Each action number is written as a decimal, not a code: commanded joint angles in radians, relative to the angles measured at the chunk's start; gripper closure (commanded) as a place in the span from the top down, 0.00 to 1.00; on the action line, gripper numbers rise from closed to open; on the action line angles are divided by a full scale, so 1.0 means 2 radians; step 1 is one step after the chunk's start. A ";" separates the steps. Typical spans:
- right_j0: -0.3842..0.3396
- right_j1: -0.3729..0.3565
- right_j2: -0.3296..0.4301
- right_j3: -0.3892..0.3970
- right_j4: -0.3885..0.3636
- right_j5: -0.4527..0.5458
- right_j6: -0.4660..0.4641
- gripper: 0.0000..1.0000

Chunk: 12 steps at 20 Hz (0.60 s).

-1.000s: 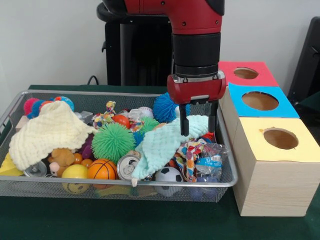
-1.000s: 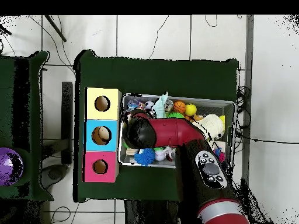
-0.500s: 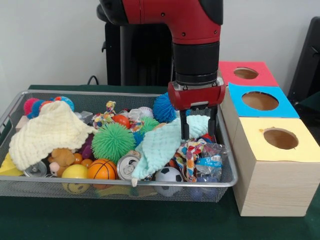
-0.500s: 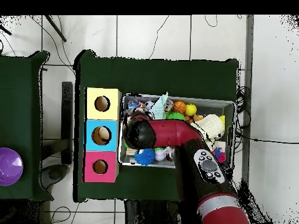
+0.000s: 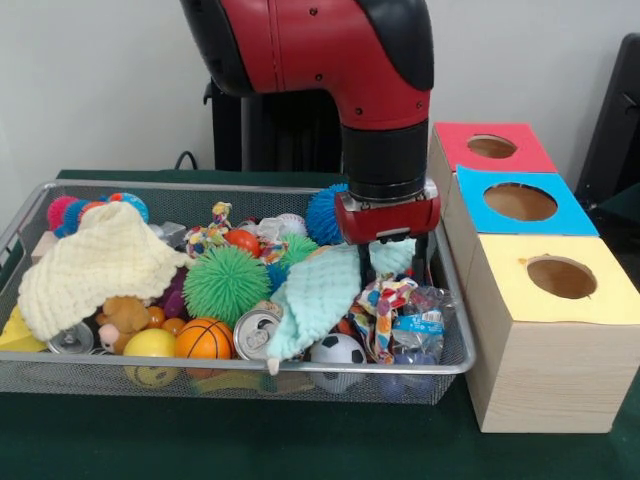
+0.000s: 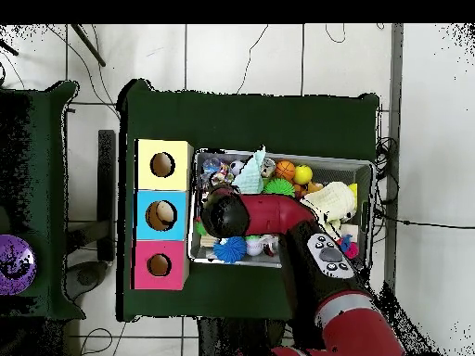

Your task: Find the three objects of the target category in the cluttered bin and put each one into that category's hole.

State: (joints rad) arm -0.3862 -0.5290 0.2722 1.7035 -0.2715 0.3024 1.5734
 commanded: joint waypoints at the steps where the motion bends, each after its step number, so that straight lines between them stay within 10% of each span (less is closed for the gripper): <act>1: -0.018 0.042 0.042 -0.033 -0.025 -0.015 0.005 1.00; 11: -0.023 0.049 0.052 -0.039 -0.032 -0.017 -0.002 1.00; 12: -0.038 0.054 0.071 -0.031 -0.034 -0.031 -0.006 0.00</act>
State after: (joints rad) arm -0.4190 -0.4929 0.2961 1.6915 -0.2714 0.3006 1.5734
